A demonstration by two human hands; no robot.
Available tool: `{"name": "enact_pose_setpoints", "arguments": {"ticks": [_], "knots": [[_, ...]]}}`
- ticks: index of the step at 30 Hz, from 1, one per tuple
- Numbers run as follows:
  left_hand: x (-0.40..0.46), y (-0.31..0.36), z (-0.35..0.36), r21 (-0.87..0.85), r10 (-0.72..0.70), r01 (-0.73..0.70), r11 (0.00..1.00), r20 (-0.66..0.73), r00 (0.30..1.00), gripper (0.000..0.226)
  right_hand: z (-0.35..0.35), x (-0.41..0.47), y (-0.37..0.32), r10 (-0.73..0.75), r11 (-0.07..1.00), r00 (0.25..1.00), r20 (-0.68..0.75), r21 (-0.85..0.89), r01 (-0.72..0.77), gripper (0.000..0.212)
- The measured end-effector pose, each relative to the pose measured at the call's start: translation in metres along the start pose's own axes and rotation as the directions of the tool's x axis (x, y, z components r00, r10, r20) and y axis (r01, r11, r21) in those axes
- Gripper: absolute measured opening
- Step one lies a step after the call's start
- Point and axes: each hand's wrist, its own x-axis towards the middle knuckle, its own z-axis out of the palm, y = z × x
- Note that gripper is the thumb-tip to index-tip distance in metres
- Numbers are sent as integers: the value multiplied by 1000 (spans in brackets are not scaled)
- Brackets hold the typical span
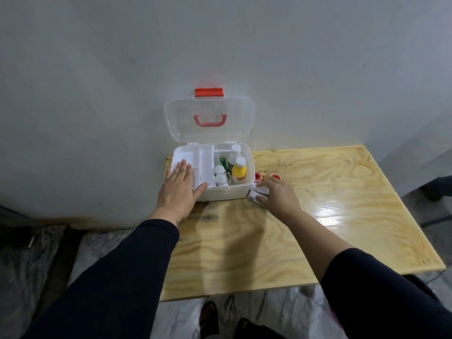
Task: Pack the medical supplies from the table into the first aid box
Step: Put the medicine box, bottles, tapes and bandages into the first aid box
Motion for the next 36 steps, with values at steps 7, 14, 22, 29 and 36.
{"name": "enact_pose_setpoints", "arguments": {"ticks": [7,14,22,29,36], "knots": [[2,-1,3,-9,-7,7,1000,-17,1000,80,23,-3,11,-63,985,991,-116,-170,43,26],[1,-1,4,-41,-10,9,999,-24,1000,85,28,-2,15,-87,984,986,-140,-168,63,24],[-5,1,-2,-243,-76,42,969,-132,988,87,9,-10,12,54,998,990,-134,34,-50,28],[-20,-1,-8,-504,-254,214,836,-11,967,106,-56,6,-24,-38,989,948,-317,122,81,29],[-17,2,-14,-609,-303,255,751,26,953,103,-43,22,-110,-372,919,919,-129,90,385,27]]}}
